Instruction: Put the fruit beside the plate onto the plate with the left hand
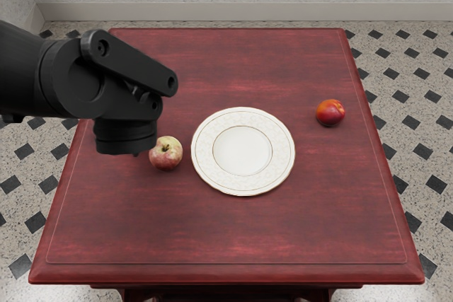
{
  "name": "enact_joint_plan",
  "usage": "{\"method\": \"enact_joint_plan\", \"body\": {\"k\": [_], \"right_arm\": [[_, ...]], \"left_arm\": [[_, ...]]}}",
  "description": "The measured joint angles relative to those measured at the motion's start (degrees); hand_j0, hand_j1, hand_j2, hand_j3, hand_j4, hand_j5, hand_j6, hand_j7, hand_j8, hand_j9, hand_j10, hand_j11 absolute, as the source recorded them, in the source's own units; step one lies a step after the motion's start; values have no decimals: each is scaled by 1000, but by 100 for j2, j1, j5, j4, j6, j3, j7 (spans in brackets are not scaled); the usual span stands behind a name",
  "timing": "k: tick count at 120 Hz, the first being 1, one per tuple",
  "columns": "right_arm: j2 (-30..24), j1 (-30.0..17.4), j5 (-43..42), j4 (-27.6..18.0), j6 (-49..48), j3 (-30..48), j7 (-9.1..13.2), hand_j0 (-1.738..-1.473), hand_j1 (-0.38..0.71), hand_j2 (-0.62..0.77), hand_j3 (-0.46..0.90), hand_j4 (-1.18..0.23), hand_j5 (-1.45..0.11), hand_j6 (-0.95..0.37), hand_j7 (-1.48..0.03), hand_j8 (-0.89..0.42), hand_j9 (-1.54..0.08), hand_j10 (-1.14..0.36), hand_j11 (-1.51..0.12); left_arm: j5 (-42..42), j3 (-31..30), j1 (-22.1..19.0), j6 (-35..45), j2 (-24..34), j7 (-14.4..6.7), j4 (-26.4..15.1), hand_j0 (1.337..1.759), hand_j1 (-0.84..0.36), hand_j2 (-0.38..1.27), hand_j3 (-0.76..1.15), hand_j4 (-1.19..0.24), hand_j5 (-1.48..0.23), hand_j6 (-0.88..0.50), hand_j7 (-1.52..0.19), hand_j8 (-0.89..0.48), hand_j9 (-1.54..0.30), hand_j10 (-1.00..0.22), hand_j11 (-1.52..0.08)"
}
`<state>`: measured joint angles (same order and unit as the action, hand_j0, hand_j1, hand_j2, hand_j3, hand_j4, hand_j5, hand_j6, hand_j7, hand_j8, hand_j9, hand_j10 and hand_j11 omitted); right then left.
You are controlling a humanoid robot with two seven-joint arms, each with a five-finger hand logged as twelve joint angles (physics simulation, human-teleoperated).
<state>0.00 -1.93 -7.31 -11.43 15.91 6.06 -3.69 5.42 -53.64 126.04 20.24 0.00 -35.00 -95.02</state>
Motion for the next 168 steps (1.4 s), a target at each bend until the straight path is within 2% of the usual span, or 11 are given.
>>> {"method": "enact_joint_plan", "body": {"k": [11, 30, 59, 89, 147, 168], "right_arm": [[0, 0, 0, 0, 0, 0, 0, -1658, -318, -5, 0, -26, -34, -26, -34, -26, -34, -26, -34], [0, 0, -2, 0, 0, 0, 0, -1658, -318, -5, 0, -26, -34, -26, -33, -26, -34, -26, -34], [0, 0, -1, 0, 0, 0, 0, -1658, -318, -5, 0, -26, -34, -26, -34, -26, -34, -26, -34], [0, 0, -1, 0, 0, 0, 0, -1658, -318, -5, 0, -26, -34, -26, -33, -26, -34, -26, -33], [0, 0, -1, 0, 0, 0, 0, -1658, -318, -5, 0, -26, -34, -26, -34, -26, -34, -26, -34], [0, 0, 0, 0, 0, 0, 0, -1658, -318, -5, 0, -26, -34, -26, -34, -26, -34, -26, -34]], "left_arm": [[-3, -4, -198, -4, 0, 0, 78, 1658, 59, 49, 0, -243, -315, -243, -315, -243, -315, -243, -315], [-3, 18, -264, -19, 0, 21, 127, 1658, 59, 49, 0, -243, -315, -243, -315, -243, -315, -242, -315], [2, 124, -351, -42, 0, 579, 140, 1658, 59, 49, 0, -243, -315, -243, -315, -243, -315, -242, -315], [-26, 151, -659, -61, 0, 838, 226, 1658, 59, 49, 0, -242, -314, -243, -314, -242, -314, -242, -314], [-895, 120, -1333, 426, 0, 862, 287, 1658, 58, 49, 0, -243, -316, -243, -316, -243, -316, -243, -316], [-1189, 82, -1453, 550, 0, 840, 303, 1658, 58, 49, 0, -243, -316, -243, -316, -243, -316, -243, -316]]}}
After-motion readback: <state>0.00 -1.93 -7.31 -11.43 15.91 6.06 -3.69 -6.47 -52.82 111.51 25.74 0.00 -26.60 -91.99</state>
